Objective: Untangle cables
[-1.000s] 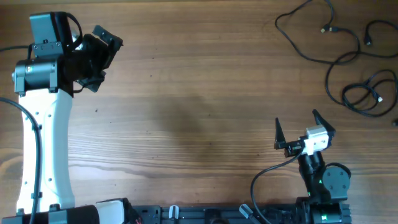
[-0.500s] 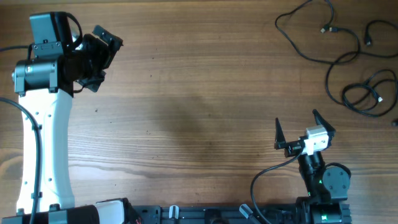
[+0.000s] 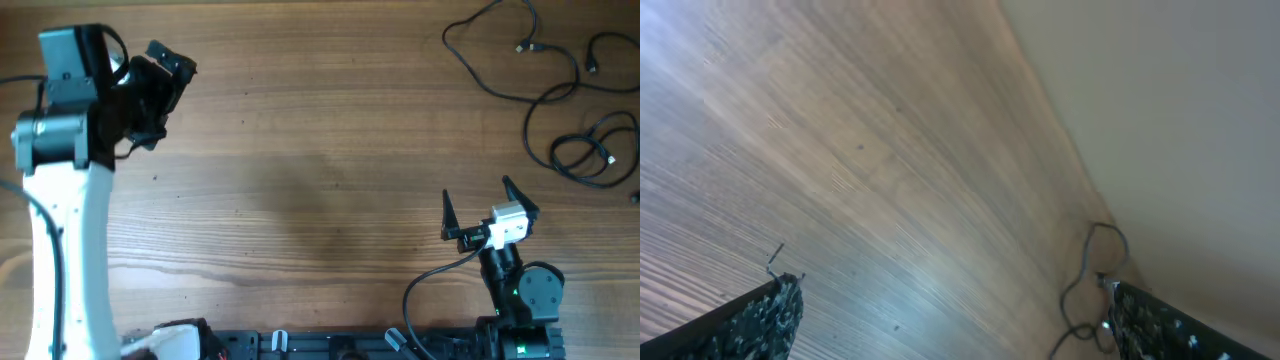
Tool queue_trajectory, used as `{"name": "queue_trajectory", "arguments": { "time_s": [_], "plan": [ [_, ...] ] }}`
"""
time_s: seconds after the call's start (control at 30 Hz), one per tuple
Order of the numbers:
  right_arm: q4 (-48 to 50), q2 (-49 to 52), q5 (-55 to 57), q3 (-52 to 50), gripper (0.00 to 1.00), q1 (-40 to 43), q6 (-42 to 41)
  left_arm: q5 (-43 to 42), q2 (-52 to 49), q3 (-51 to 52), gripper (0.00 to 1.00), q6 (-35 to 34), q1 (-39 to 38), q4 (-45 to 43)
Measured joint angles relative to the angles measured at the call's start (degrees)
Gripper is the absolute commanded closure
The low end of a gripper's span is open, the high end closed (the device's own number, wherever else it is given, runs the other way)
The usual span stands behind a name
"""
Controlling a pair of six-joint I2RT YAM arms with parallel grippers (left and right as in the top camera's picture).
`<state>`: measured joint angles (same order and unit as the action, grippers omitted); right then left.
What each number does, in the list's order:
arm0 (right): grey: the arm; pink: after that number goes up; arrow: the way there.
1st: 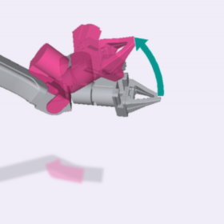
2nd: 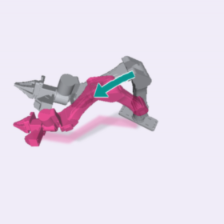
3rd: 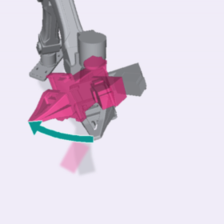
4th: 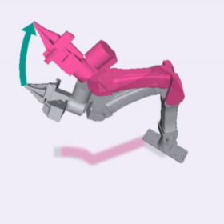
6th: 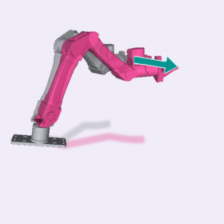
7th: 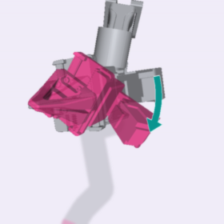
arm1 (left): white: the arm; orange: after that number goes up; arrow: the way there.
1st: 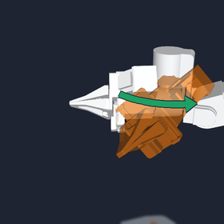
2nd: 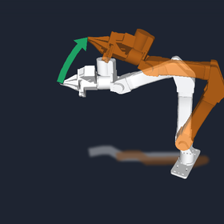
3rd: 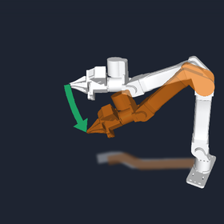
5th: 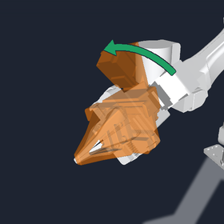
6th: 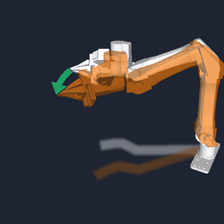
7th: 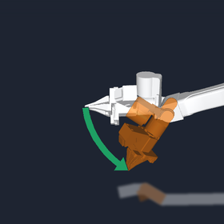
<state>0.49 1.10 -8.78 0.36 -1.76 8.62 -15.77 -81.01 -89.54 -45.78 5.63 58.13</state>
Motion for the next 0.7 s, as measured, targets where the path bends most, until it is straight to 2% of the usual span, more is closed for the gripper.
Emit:
{"name": "queue_trajectory", "arguments": {
  "time_s": [0.07,0.17,0.27,0.3,0.37,0.53,0.7],
  "plan": [
    [0.02,0.0,0.0,0.0,0.0,0.0,0.0,0.07,5.62,1.36,0.0,0.02,-0.46,-0.79],
    [0.0,-0.07,-0.02,0.0,0.0,0.0,0.0,0.07,16.92,9.79,0.0,0.02,-0.48,-1.36],
    [0.0,-0.24,-0.15,0.0,0.0,0.0,-0.04,0.5,29.51,27.12,0.0,0.28,-0.5,-8.0],
    [0.02,-0.22,-0.17,0.0,0.0,0.0,-0.2,0.98,35.95,35.89,0.0,2.29,-0.48,-15.61],
    [0.02,-0.22,-0.17,0.0,0.0,0.0,-0.22,0.98,44.06,44.19,0.0,6.23,-0.48,-23.08],
    [0.02,-0.22,-0.17,0.0,0.0,0.0,-0.24,0.92,62.05,62.01,0.0,22.86,-0.48,-45.68],
    [0.0,-0.22,-0.17,0.0,0.0,0.0,-0.24,0.9,66.42,71.17,0.0,32.11,-0.48,-55.93]
  ]
}}
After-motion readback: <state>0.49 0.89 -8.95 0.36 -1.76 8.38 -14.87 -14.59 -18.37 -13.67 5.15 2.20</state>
